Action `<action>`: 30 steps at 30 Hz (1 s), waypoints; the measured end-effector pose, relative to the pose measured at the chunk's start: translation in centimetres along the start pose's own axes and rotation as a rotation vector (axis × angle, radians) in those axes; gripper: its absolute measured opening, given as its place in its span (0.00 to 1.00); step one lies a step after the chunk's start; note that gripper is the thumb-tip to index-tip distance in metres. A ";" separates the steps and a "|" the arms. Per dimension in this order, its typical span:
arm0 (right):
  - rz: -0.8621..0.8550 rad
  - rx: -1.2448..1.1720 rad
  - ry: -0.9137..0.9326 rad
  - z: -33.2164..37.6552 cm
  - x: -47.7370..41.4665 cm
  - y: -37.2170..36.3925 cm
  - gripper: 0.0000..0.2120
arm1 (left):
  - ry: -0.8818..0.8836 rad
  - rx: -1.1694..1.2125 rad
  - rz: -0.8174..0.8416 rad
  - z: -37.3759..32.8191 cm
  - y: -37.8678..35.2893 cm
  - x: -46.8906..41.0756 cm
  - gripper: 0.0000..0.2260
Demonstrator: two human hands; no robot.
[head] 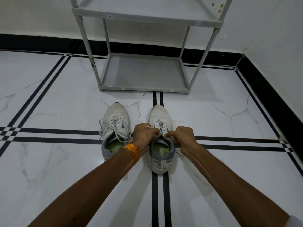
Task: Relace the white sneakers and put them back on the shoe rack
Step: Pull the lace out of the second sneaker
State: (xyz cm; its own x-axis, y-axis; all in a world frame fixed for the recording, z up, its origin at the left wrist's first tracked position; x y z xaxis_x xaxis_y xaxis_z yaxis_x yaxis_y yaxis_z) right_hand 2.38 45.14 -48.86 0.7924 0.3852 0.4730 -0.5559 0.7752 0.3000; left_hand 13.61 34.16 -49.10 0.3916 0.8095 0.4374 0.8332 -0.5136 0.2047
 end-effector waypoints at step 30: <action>0.188 0.761 0.839 20.9 5.9 2.9 0.12 | -1.566 -0.971 0.256 -14.7 1.7 5.8 0.09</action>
State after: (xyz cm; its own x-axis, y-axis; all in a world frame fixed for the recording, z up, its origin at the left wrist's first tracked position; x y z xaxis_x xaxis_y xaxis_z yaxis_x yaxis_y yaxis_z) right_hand 0.24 39.22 -27.90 0.4399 0.8965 -0.0522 -0.4644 0.2769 0.8412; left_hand 11.60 33.80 -33.34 0.8849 -0.1026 -0.4543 0.4369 -0.1551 0.8860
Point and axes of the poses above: each hand's wrist, its own x-axis away from the middle knuckle, its own y-axis out of the back of the hand, z = x × y, the point moved 3 cm from there along -x, towards the middle knuckle, and after that the axes turned 1 degree about -z, right-handed, at the moved point
